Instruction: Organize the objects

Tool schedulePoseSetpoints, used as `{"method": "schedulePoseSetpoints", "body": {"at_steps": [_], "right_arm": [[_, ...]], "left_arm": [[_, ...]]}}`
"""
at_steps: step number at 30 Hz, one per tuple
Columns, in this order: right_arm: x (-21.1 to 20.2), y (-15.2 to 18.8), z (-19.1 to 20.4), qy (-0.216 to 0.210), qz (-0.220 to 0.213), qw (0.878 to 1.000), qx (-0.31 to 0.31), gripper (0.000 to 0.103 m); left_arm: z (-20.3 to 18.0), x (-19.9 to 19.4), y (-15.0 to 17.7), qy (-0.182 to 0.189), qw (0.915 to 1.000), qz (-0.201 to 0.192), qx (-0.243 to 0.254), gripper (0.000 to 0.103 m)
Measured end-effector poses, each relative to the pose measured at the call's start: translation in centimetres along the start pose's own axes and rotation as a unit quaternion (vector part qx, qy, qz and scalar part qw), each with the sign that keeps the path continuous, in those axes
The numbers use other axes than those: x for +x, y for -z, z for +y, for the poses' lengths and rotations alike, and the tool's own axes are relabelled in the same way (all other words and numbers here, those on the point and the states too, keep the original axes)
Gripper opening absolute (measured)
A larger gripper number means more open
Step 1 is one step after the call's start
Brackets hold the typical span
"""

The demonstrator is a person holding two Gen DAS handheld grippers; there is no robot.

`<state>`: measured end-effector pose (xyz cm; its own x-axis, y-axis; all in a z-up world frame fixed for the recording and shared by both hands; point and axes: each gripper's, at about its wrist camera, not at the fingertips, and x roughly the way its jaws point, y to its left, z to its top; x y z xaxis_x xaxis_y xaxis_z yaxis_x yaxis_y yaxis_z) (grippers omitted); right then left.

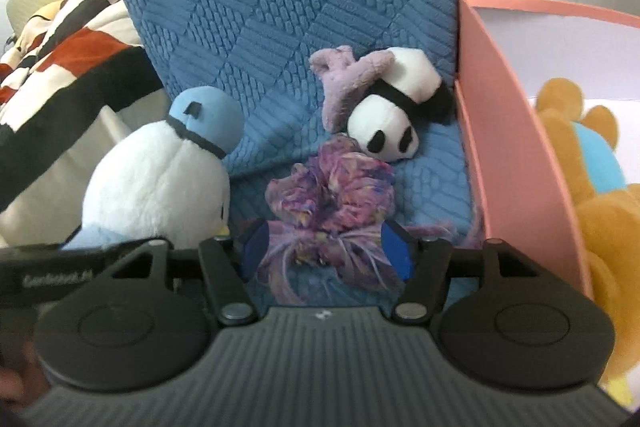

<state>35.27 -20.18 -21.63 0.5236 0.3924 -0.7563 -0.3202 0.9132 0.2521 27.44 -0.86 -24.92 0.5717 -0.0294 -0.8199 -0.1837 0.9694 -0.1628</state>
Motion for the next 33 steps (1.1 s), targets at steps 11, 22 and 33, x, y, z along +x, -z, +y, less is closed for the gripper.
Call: {"method": "schedulePoseSetpoints", "body": {"at_steps": [11,22,33], "right_arm": [[4.8,-0.2,1.5,0.054,0.017,0.997,-0.044,0.082],[6.2,0.5,1.6,0.083,0.018,0.994,-0.069,0.069],[3.8,0.6,1.1,0.083,0.002,0.995,-0.046,0.014]], "left_arm": [[0.2,0.0,-0.1,0.009,0.9999,0.002,-0.013,0.084],[0.0,0.1,-0.1,0.009,0.9999,0.001,-0.012,0.084],[-0.4,-0.1,-0.1,0.016,0.9998,-0.004,-0.012,0.084]]}}
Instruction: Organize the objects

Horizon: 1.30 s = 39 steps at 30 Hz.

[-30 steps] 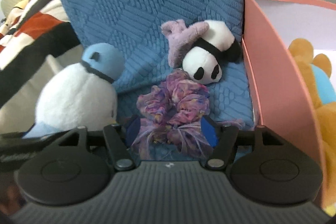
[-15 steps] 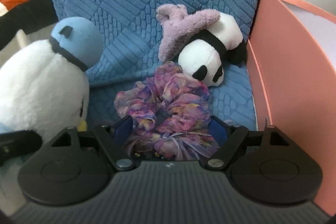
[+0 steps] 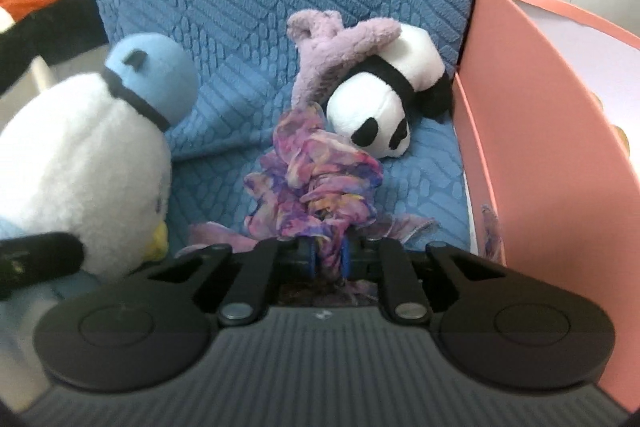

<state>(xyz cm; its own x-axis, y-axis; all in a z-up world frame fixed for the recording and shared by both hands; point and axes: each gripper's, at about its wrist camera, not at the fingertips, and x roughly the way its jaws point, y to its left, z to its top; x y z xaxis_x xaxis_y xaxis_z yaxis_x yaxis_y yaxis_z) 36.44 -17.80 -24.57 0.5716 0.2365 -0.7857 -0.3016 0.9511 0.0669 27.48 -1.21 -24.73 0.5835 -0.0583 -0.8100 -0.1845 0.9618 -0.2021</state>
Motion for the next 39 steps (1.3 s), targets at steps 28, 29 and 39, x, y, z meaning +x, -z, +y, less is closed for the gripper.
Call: {"method": "schedulePoseSetpoints", "body": {"at_steps": [28,29,39], "right_arm": [[-7.2,3.9,-2.6,-0.026,-0.013,0.999,0.028,0.014],[-7.1,3.9,-2.6,-0.026,-0.012,0.999,0.027,0.014],[-5.3,4.2,-2.7,-0.027,0.000,0.999,0.027,0.014]], "left_arm": [[0.6,-0.5,0.3,0.038,0.9989,0.014,-0.024,0.092],[0.8,-0.2,0.2,0.041,0.9986,0.020,-0.027,0.093],[0.4,2.1,0.0,0.029,0.9982,0.049,-0.018,0.097]]}}
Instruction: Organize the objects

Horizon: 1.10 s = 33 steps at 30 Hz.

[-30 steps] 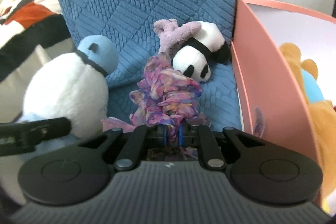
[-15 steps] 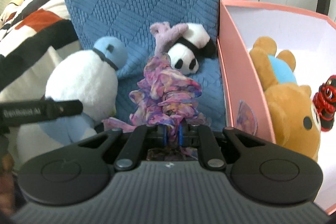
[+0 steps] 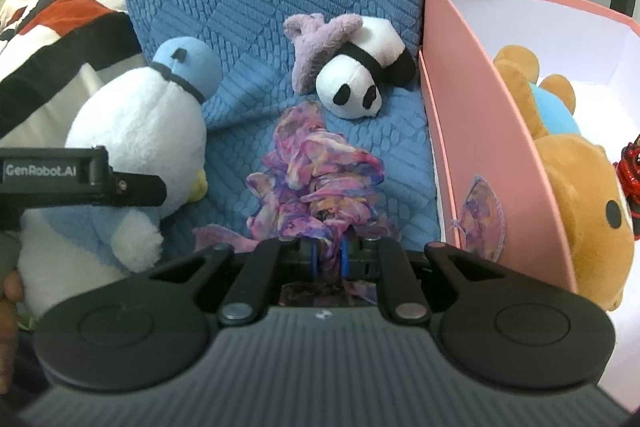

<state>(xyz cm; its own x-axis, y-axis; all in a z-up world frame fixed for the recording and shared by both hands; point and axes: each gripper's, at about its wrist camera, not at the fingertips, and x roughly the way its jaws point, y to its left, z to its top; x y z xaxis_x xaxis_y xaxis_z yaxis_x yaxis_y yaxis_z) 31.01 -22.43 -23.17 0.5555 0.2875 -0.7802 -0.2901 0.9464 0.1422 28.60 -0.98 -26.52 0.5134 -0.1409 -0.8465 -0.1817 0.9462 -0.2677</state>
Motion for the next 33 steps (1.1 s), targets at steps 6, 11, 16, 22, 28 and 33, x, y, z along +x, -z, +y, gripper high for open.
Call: {"method": "schedulePoseSetpoints", "body": {"at_steps": [6,11,16,22,28,33], "right_arm": [[0.1,0.1,0.2,-0.007,0.001,1.000,0.000,0.014],[-1.1,-0.3,0.1,-0.021,-0.008,1.000,0.007,0.014],[-3.2,-0.8,-0.1,-0.031,-0.017,0.999,0.021,0.014],[-6.4,-0.6,0.0,-0.042,-0.016,0.999,0.028,0.014],[-10.2,-0.2,-0.4,-0.045,-0.024,0.999,0.020,0.014],[-12.9,-0.7,-1.3,-0.049,-0.033,0.998,0.024,0.014]], "left_arm": [[-0.2,0.0,0.2,-0.012,0.9999,-0.010,0.007,0.091],[0.1,-1.1,0.6,-0.007,0.9996,-0.027,-0.006,0.085],[-0.1,-2.8,1.1,0.009,0.9990,-0.042,-0.014,0.083],[-1.5,-5.7,2.1,0.018,0.9979,-0.061,-0.004,0.083],[-2.4,-8.3,3.7,0.029,0.9975,-0.060,-0.024,0.083],[-3.7,-10.3,4.5,0.038,0.9966,-0.059,-0.042,0.083]]}}
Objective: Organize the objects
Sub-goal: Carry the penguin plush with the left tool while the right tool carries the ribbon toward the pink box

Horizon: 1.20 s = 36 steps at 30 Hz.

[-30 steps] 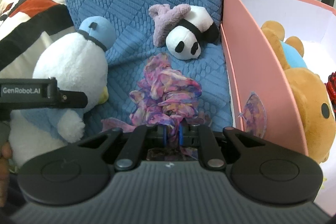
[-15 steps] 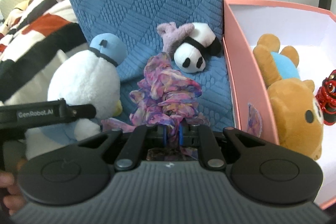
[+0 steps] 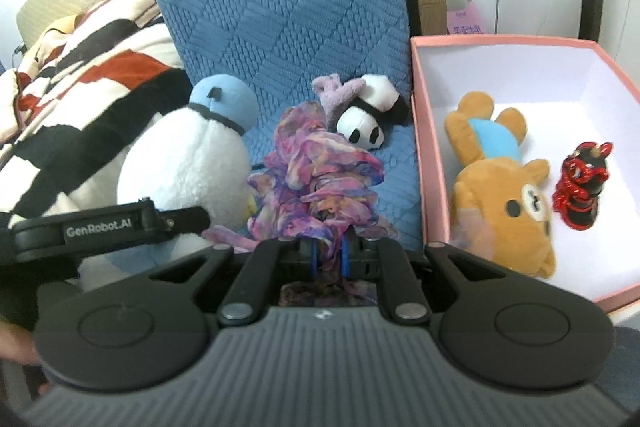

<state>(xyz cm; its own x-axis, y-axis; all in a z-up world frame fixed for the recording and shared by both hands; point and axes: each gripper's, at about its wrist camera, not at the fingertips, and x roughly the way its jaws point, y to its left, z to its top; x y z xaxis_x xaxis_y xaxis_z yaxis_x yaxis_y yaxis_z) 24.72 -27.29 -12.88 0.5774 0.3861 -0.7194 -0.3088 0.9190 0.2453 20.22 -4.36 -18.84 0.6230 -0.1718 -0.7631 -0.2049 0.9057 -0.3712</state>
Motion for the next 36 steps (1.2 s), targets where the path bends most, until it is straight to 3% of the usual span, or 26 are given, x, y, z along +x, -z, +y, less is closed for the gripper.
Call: {"method": "schedulePoseSetpoints", "body": {"at_steps": [9,24,36], "right_arm": [[-4.1,-1.9,-1.5,-0.010,-0.027,1.000,0.004,0.014],[-10.3,-8.1,-6.5,-0.004,-0.084,0.996,0.008,0.014],[-12.5,-10.1,-12.7,0.021,-0.111,0.993,0.040,0.015]], "left_arm": [[-4.0,-3.5,-0.7,0.023,0.9997,-0.009,0.000,0.083],[-15.2,-6.1,-5.8,0.058,0.9963,-0.040,0.050,0.083],[-23.2,-4.7,-7.5,0.083,0.9918,-0.041,0.088,0.083]]}}
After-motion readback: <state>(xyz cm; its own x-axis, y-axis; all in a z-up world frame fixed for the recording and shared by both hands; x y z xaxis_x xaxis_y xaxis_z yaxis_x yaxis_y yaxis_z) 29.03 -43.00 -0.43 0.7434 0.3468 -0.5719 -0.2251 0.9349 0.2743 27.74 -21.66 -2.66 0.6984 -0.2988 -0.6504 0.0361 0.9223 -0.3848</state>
